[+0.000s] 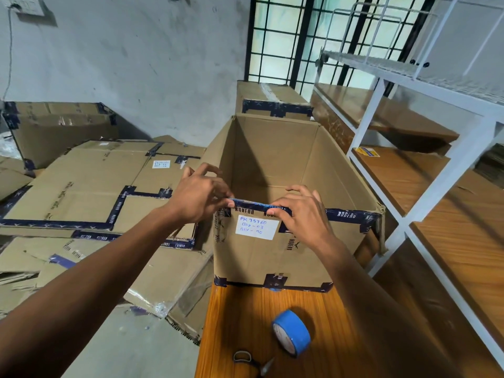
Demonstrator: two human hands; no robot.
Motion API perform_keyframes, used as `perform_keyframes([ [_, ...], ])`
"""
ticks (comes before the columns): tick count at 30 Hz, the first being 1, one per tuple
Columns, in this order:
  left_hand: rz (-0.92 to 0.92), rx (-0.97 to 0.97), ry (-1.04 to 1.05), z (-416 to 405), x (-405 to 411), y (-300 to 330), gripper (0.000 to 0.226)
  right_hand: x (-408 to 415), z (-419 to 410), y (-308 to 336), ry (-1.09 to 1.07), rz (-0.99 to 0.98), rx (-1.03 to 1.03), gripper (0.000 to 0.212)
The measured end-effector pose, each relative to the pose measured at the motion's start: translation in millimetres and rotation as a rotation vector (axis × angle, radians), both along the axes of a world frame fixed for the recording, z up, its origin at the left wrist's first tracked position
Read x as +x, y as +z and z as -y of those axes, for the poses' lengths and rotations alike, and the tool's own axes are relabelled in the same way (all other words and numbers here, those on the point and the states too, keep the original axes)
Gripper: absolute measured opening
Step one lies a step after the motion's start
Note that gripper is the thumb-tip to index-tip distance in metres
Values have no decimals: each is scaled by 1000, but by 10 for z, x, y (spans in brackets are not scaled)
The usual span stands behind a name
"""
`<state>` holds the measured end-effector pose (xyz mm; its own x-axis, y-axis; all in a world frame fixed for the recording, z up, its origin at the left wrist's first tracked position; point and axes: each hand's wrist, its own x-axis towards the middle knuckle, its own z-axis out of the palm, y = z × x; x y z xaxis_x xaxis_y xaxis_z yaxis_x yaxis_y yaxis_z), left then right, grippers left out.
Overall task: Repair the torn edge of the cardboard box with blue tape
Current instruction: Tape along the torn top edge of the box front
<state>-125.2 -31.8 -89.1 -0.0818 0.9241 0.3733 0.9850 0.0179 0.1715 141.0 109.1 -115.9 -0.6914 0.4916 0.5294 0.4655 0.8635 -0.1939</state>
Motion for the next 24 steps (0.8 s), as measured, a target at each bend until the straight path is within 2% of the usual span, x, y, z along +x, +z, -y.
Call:
perform_keyframes([
  [11,-28,12,35,118,-122,-38,31,128,-95,-10,-29,-7,-18,23],
  [16,-131,47,-13,40,91,85,41,-43,-12,145,-16,51,25,38],
  [20,-254,47,-101,-186,485,136,25,-290,129,153,1,41,62,21],
  [24,-245,63,-67,-270,489,119,22,-323,155,118,-39,3,26,13],
])
